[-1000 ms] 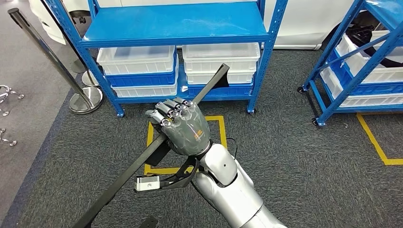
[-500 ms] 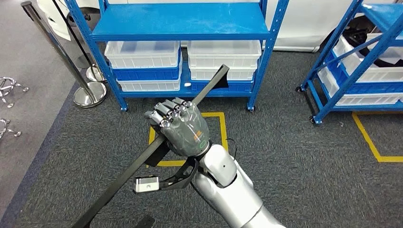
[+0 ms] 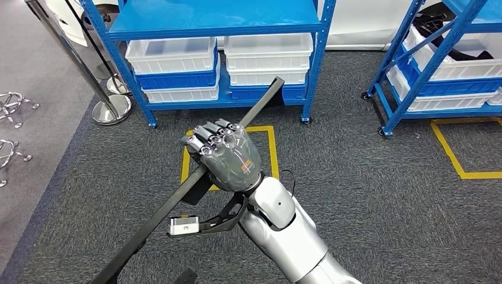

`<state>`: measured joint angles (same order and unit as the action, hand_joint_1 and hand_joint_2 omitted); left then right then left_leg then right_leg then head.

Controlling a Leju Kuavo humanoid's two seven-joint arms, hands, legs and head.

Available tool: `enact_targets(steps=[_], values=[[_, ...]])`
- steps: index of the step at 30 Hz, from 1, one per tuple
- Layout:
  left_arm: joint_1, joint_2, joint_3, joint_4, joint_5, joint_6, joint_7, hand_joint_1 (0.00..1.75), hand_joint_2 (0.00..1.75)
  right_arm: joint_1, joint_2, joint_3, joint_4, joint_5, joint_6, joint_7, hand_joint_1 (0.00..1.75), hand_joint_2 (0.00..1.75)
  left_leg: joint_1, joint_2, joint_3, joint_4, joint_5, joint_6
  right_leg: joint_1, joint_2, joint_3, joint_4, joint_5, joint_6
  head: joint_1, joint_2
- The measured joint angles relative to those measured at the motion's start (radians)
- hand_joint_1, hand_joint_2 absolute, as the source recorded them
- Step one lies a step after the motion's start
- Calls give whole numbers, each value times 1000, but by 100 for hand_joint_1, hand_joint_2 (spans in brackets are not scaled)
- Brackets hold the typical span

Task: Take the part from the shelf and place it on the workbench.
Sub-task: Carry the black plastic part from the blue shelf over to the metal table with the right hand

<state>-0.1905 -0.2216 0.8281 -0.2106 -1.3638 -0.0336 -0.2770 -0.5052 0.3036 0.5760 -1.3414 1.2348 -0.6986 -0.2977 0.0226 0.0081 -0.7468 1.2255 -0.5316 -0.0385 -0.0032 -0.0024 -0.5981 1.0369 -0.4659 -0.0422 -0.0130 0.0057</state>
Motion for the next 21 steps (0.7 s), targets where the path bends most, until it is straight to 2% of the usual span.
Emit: enact_targets(steps=[1,2,3,4,6,7,8,10,11,12,13,14,15,16,17,18,19,20,21], values=[[0,0,0,0,0,0,0,0,0,-1,0,1,3,0,0,1,175,175,0,0,-1,44,-16,0,3,0,-14,0,11,-1,0,0],[0,0,0,0,0,0,0,0,0,-1,0,1,6,0,0,3,175,175,0,0,12,61,-9,2,6,-1,-29,1,22,-2,0,0],[-1,0,0,0,-1,0,0,0,0,-1,0,2,8,0,0,5,175,175,-2,0,41,44,11,6,8,-1,-44,2,33,-2,0,0],[-2,0,-1,0,-1,0,0,0,0,-2,0,2,10,0,0,7,175,175,-4,-1,86,-1,32,13,10,0,-59,2,45,-1,0,0],[-7,0,-2,0,-2,0,1,0,0,-5,0,3,12,1,0,9,175,175,-14,-1,193,-137,31,29,10,0,-79,3,65,4,0,0],[-10,0,-3,0,-2,0,0,0,0,-7,1,3,12,2,0,10,175,175,-19,-1,227,-188,22,36,9,-1,-82,2,74,9,0,0],[-13,0,-3,0,-3,0,0,0,0,-9,1,3,12,3,0,12,175,175,-24,-1,245,-219,13,41,7,-2,-84,0,83,15,0,0],[-14,0,-4,0,-3,0,0,0,0,-12,1,3,12,4,0,14,175,175,-25,0,243,-237,30,51,5,-4,-85,-4,97,28,0,0],[-13,0,-4,0,-3,0,1,0,0,-13,0,3,12,5,0,14,175,175,-23,2,239,-245,43,57,5,-2,-91,2,88,33,0,0],[-13,-1,-4,0,-3,-1,1,0,0,-14,0,3,12,6,0,15,175,175,-21,5,232,-252,58,63,6,0,-100,23,59,37,0,0],[-14,-1,-4,0,-3,-1,1,0,0,-15,-1,3,12,6,0,16,175,175,-19,7,222,-257,74,69,6,2,-116,67,12,41,0,0],[-14,-1,-5,0,-3,-1,1,0,0,-15,-1,3,12,6,0,16,175,175,-20,7,206,-258,87,72,4,3,-132,125,-42,45,0,0],[-15,-2,-5,0,-3,-1,0,0,0,-15,-2,3,12,6,-1,16,175,175,-20,8,190,-257,99,73,2,3,-147,189,-83,49,0,0],[-14,-2,-5,0,-3,-1,0,0,0,-15,-3,3,13,6,0,16,175,175,-20,8,174,-256,111,72,-1,3,-153,242,-103,54,0,0],[-14,-2,-5,0,-3,-1,1,0,0,-14,-5,3,14,6,-1,16,175,175,-19,9,158,-253,121,70,-5,2,-146,267,-98,58,0,0],[-13,-2,-5,0,-3,-1,1,0,0,-14,-6,3,14,6,0,16,175,175,-17,9,142,-249,129,67,-10,2,-123,260,-76,62,1,0],[-13,-2,-5,0,-4,-1,1,0,0,-15,-6,3,15,6,0,16,175,175,-15,9,127,-242,136,63,-14,1,-84,220,-51,65,0,0],[-13,-3,-5,0,-4,-2,1,0,0,-15,-7,3,15,6,0,16,175,175,-14,9,111,-233,142,58,-17,1,-34,156,-39,68,1,0],[-13,-3,-5,0,-4,-2,0,0,0,-16,-6,3,15,6,0,16,175,175,-13,9,97,-222,146,52,-17,2,13,91,-40,67,0,0]])
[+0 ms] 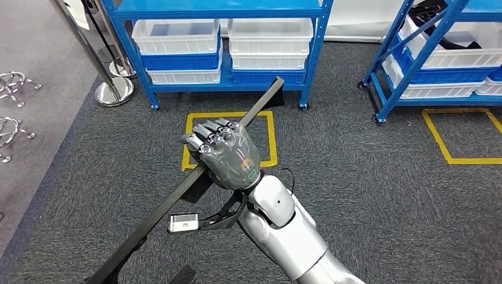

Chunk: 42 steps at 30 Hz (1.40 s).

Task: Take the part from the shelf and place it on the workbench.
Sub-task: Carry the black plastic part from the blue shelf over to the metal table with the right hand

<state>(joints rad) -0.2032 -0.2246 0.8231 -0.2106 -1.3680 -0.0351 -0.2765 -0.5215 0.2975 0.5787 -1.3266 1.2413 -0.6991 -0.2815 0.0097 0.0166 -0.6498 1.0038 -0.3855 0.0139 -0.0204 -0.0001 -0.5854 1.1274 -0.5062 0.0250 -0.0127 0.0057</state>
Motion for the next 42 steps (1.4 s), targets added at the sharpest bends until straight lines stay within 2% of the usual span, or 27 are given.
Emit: enact_targets(steps=[2,5,6,7,9,10,11,12,14,16,18,20,21,22,24,25,26,27,28,30,32,33,36,38,40,41,42], values=[[1,0,0,0,1,0,-1,0,0,-1,1,0,0,0,0,0,175,175,0,-1,-17,15,10,-14,4,2,49,-79,-19,-8,0,0],[5,0,0,0,3,1,-4,0,0,-1,2,0,0,0,0,0,175,175,6,-2,-26,19,20,-35,9,1,37,-90,-4,-35,0,0],[7,0,0,0,3,1,-5,0,0,-1,2,0,1,-1,0,0,175,175,9,-4,-36,33,0,-40,9,0,28,-93,7,-45,0,0],[8,0,0,0,3,1,-6,0,0,-1,2,0,1,-2,0,0,175,175,11,-6,-50,67,-39,-43,8,-1,16,-96,20,-53,0,0],[9,0,0,0,3,1,-7,0,0,-1,3,0,2,-3,0,0,175,175,12,-7,-84,183,-138,-47,10,-2,-12,-96,43,-60,-1,0],[9,0,0,0,3,1,-7,0,0,-1,3,0,2,-1,0,0,175,175,13,-7,-94,242,-167,-48,12,-3,-26,-95,54,-61,-1,0],[10,0,0,0,3,1,-8,0,0,-1,3,0,3,0,0,0,175,175,12,-7,-91,279,-171,-49,14,-3,-41,-95,66,-61,-1,0],[10,0,0,0,3,1,-8,0,0,-1,3,0,4,1,0,1,175,175,12,-7,-73,283,-156,-48,16,-3,-55,-94,76,-61,-1,0],[9,0,0,0,3,2,-10,0,0,-1,3,1,7,-7,0,4,175,175,11,-8,14,195,-116,-40,17,-3,-80,-93,98,-58,-1,0],[5,0,0,0,3,3,-12,0,0,-8,2,4,12,-55,1,8,175,175,4,-9,116,59,-120,-29,18,-2,-95,-93,116,-48,-1,0],[3,0,0,0,6,4,-16,0,0,-26,1,18,24,-147,11,18,175,175,-5,-11,153,-6,-134,-17,17,-3,-98,-96,133,-36,-1,0],[4,-1,0,0,11,5,-18,0,0,-48,-4,41,38,-263,45,32,175,175,-7,-8,145,-15,-116,-3,14,-2,-101,-99,142,-24,-1,0],[5,-1,0,0,13,6,-19,0,0,-56,-9,52,43,-319,66,37,175,175,-6,-6,139,-19,-103,6,13,-1,-108,-86,124,-19,0,0],[5,-1,0,0,15,7,-19,0,0,-63,-15,61,47,-369,85,41,175,175,-4,-4,131,-24,-89,14,13,0,-120,-54,88,-16,0,0],[7,-2,0,0,15,9,-20,0,0,-71,-26,76,53,-445,106,42,175,175,-4,-3,103,-26,-65,24,13,0,-154,60,-12,-12,0,0],[8,-2,-1,0,13,10,-20,0,0,-74,-31,83,56,-476,112,40,175,175,-5,-3,88,-25,-55,25,12,0,-168,120,-44,-10,0,0],[11,-2,-2,0,10,10,-20,0,0,-75,-36,89,58,-503,117,39,175,175,-6,-3,73,-23,-46,24,12,0,-171,162,-54,-9,0,0],[13,-2,-4,0,7,11,-20,0,0,-76,-40,94,60,-524,121,37,175,175,-6,-3,59,-20,-38,23,12,0,-158,173,-43,-8,0,0],[15,-2,-6,0,4,11,-21,0,0,-77,-45,98,61,-541,124,35,175,175,-6,-3,45,-17,-31,21,11,0,-128,149,-20,-9,0,0],[18,-2,-11,0,-1,11,-22,0,0,-83,-52,107,61,-561,127,28,175,175,-7,-3,23,-5,-22,15,12,0,-30,26,11,-15,0,0],[21,-1,-16,0,-3,12,-22,0,0,-91,-56,115,61,-572,127,20,175,175,-8,-2,8,7,-15,6,16,-1,37,-77,0,-23,0,0],[21,-1,-18,0,-3,13,-23,0,0,-93,-58,118,60,-575,126,16,175,175,-9,-2,5,11,-10,-1,19,0,48,-98,-8,-27,0,0],[22,0,-22,0,-3,20,-21,0,0,-94,-69,128,52,-566,122,0,175,175,-5,-4,-4,22,-14,-19,16,-3,44,-110,5,-46,0,0],[22,2,-24,0,-3,22,-21,0,0,-94,-75,137,42,-556,118,-9,175,175,-1,-6,-36,98,-71,-30,14,-5,37,-115,18,-58,-1,0],[23,4,-24,0,-3,23,-21,0,0,-93,-81,145,36,-551,115,-13,175,175,2,-7,-84,229,-141,-39,17,-5,26,-113,26,-63,-1,0],[23,4,-24,0,-3,24,-21,0,0,-92,-84,147,36,-551,115,-13,175,175,2,-7,-98,274,-156,-42,18,-5,20,-111,29,-63,-1,0],[24,5,-24,0,-3,25,-21,0,0,-91,-87,149,36,-551,115,-13,175,175,3,-7,-94,284,-152,-43,18,-5,15,-109,32,-62,-1,0]])
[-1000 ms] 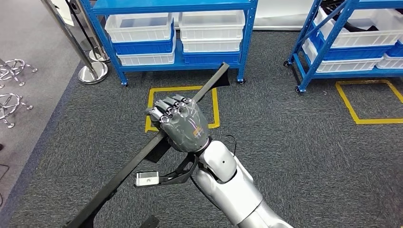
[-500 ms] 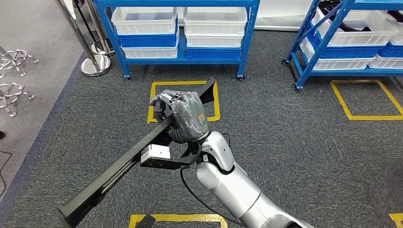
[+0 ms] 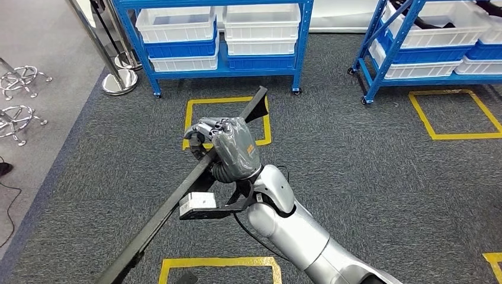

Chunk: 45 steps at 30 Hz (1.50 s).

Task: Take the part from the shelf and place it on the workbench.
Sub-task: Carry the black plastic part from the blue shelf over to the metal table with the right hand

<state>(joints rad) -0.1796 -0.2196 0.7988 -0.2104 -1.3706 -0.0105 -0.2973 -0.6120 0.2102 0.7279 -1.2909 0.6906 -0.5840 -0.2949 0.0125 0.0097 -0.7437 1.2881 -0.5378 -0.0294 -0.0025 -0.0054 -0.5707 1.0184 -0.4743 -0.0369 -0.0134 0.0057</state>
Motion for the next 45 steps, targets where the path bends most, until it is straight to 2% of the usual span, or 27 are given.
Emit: enact_targets(steps=[1,3,5,6,8,10,13,14,15,17,19,21,23,24,26,28,29,30,31,32,34,36,38,39,41,43,45], values=[[0,1,0,0,1,1,0,0,0,1,-2,2,-1,0,0,0,175,175,0,0,23,-28,20,0,0,0,-4,3,2,1,0,0],[-1,3,0,0,5,3,-3,0,0,0,-5,5,-8,0,3,-1,175,175,0,-12,108,-159,67,6,-1,4,-11,8,3,4,0,0],[-2,5,0,0,12,4,-11,0,0,-4,-7,12,-20,-1,13,-4,175,175,-1,-34,166,-254,85,17,-2,12,-17,10,7,14,0,0],[-1,6,0,0,16,5,-15,0,0,-5,-7,16,-27,-1,18,-5,175,175,-4,-42,174,-270,81,22,-4,17,-20,10,10,20,0,0],[1,8,0,0,20,4,-22,0,0,-7,-9,23,-41,-2,25,-7,175,175,-5,-32,175,-283,87,34,-4,26,-24,9,15,32,0,0],[-1,10,0,0,21,2,-29,0,0,-9,-13,25,-59,-6,28,-6,175,175,-2,-15,178,-298,95,48,-4,25,-40,40,-8,40,0,0],[-3,12,0,0,22,-2,-35,0,0,-12,-23,26,-79,-10,28,-6,175,175,-3,9,176,-302,99,58,-5,17,-120,206,-93,49,0,0],[-2,13,0,0,22,-4,-35,0,0,-10,-28,26,-82,-10,28,-5,175,175,-3,17,174,-300,98,58,-6,16,-143,254,-106,52,0,0],[-2,15,0,0,21,-6,-35,0,0,-8,-35,26,-85,-10,27,-5,175,175,-3,25,171,-297,98,58,-7,14,-151,271,-102,54,0,0],[-1,17,0,0,20,-9,-37,0,0,-4,-46,26,-94,-10,25,-5,175,175,-3,42,168,-289,95,56,-11,-1,-115,202,-49,56,0,0],[-2,22,0,0,19,-9,-41,0,0,-3,-55,26,-107,-7,20,-5,175,175,-5,56,164,-276,87,48,-7,-41,-57,83,-3,53,0,0],[-2,29,0,0,19,-9,-45,0,0,-1,-62,25,-121,-4,13,-5,175,175,-9,71,161,-266,81,37,1,-59,-38,33,5,41,0,0],[-3,33,0,0,19,-10,-47,0,0,3,-69,23,-130,-3,9,-6,175,175,-9,88,161,-264,79,28,2,-38,-43,31,10,26,0,0],[-4,34,-1,0,19,-10,-48,0,0,4,-73,23,-134,-3,9,-6,175,175,-7,82,160,-259,72,23,1,-28,-44,29,13,20,0,0],[-5,37,-1,0,19,-11,-48,0,0,6,-77,21,-142,1,5,-6,175,175,-3,44,137,-202,29,14,-3,-9,-45,26,19,10,-1,0],[-3,41,-1,0,18,-14,-45,0,0,9,-79,20,-148,11,-2,-7,175,175,-1,8,82,-77,-36,11,-2,14,-48,26,22,5,-1,0],[-1,43,-1,0,17,-17,-43,0,0,13,-81,19,-151,17,-6,-8,175,175,-1,3,55,-17,-56,11,0,26,-49,27,23,3,0,0],[1,45,-1,0,16,-21,-40,0,0,20,-85,16,-155,23,-10,-8,175,175,-1,0,40,13,-58,13,2,39,-49,27,23,2,0,0],[2,47,-1,0,16,-26,-38,0,0,27,-90,11,-162,29,-14,-9,175,175,-2,-2,42,6,-41,17,3,51,-49,28,24,2,0,0],[2,50,-1,0,17,-32,-37,0,0,33,-94,6,-171,35,-18,-9,175,175,-2,-8,63,-40,-7,23,4,64,-49,29,24,2,0,0],[2,58,-1,0,20,-41,-38,0,0,39,-103,-8,-191,47,-24,-9,175,175,-3,-50,125,-174,57,38,3,88,-50,31,26,4,0,0],[1,65,-1,0,24,-48,-43,0,0,43,-109,-22,-207,57,-29,-9,175,175,-7,-84,161,-249,76,50,-3,110,-56,31,31,14,0,0],[-2,67,-1,0,27,-56,-49,0,0,49,-115,-38,-221,71,-31,-7,175,175,-10,-73,169,-265,76,56,-8,129,-62,25,39,28,-1,0],[-5,67,-2,0,27,-58,-51,0,0,52,-119,-46,-228,78,-31,-6,175,175,-9,-62,173,-277,82,58,-8,122,-64,25,39,32,0,0],[-8,66,-2,0,30,-62,-55,0,0,53,-126,-59,-240,85,-32,-5,175,175,-5,-35,182,-303,95,64,-5,75,-84,63,9,40,0,0],[-8,65,-3,0,36,-64,-61,0,0,56,-130,-65,-248,87,-32,-5,175,175,-5,-9,184,-311,98,68,-5,26,-135,172,-54,46,0,0],[-8,65,-2,0,42,-66,-71,0,0,66,-134,-67,-249,90,-32,-5,175,175,-5,20,181,-308,97,68,-10,14,-178,265,-85,55,0,0]])
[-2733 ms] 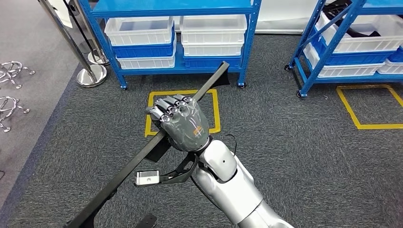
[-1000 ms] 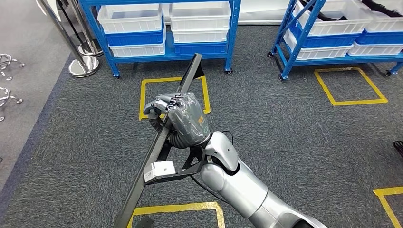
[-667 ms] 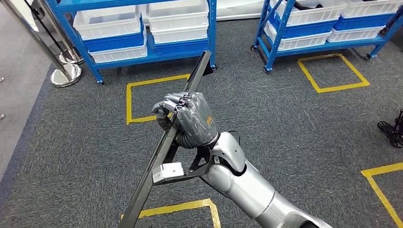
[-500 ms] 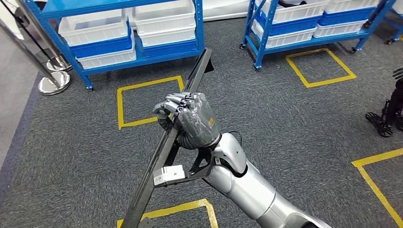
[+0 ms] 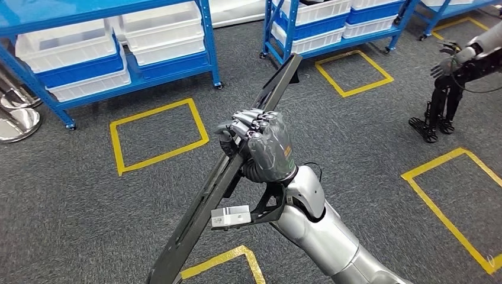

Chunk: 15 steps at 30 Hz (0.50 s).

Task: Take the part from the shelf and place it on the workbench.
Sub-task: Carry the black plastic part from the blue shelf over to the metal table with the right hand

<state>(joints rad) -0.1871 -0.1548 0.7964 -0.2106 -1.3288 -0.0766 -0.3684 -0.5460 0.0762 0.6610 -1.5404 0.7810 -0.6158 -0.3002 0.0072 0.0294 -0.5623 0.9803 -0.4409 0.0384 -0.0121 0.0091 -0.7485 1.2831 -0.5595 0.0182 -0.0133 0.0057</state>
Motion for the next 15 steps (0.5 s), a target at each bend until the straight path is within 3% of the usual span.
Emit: enact_targets(steps=[1,3,5,6,9,11,13,15], values=[[-1,-1,0,0,2,-1,-4,0,0,5,-2,0,0,3,0,0,175,175,1,14,-1,2,-1,-1,-3,-4,2,1,10,4,0,0],[-4,-3,0,0,7,-2,-10,0,0,11,-6,-1,-1,8,0,0,175,175,3,38,-3,11,-7,-8,-7,-25,60,-99,67,10,0,0],[-7,-4,0,0,10,-2,-14,0,0,12,-6,-1,-5,11,0,0,175,175,-1,56,-5,25,-18,-20,-2,-59,120,-208,101,3,0,0],[-8,-5,0,0,10,-3,-15,0,0,12,-6,-1,-8,11,0,-1,175,175,-3,64,-5,31,-22,-25,1,-67,133,-234,105,-3,0,0],[-10,-5,0,0,13,-3,-18,0,0,17,-7,-1,-11,14,1,-1,175,175,-2,83,-2,36,-29,-40,3,-42,130,-240,106,-22,0,0],[-8,-4,0,0,15,-3,-22,0,0,20,-7,-1,-11,14,1,-2,175,175,3,49,-16,75,-62,-50,0,-23,129,-243,112,-33,0,0],[-1,-4,0,0,17,-3,-27,0,0,24,-6,0,-11,14,3,-3,175,175,6,-2,-66,189,-128,-55,0,-3,126,-244,116,-41,0,0],[11,-3,0,0,17,-3,-30,0,0,31,-6,0,-8,14,6,-4,175,175,6,-19,-120,303,-169,-53,3,22,122,-244,118,-44,0,0]])
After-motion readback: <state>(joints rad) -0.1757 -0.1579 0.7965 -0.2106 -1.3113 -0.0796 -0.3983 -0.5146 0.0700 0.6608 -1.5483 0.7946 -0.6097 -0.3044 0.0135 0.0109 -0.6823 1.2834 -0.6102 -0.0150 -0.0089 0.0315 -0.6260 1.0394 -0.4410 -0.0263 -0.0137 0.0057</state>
